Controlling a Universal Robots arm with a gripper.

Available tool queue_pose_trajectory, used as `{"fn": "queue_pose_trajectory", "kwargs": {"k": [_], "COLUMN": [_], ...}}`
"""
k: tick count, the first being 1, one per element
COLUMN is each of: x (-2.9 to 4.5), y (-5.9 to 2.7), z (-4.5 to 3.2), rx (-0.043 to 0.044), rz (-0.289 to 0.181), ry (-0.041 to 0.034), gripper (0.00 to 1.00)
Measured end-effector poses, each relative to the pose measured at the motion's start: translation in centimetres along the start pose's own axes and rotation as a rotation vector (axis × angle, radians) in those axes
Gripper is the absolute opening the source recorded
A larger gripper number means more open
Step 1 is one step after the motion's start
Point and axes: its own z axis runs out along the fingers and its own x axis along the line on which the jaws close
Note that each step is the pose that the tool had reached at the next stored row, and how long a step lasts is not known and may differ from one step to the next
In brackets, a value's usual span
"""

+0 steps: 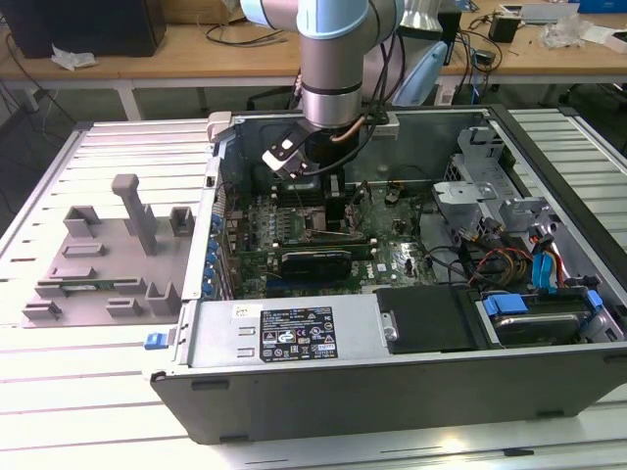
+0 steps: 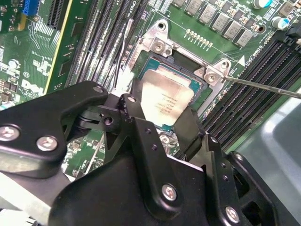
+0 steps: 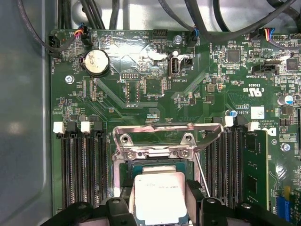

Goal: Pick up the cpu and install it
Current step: 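Place the cpu into insertion slot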

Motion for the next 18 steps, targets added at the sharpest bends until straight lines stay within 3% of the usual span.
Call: {"fn": "queue_pose_trajectory", "kwargs": {"k": [14, 18], "x": [0.01, -0.02], "y": [0.0, 0.01], "z": [0.08, -0.33], "rx": [-0.0001, 0.0002], "rz": [0.001, 0.007], "ry": [0.0, -0.0001], "gripper": [0.52, 0.52]}}
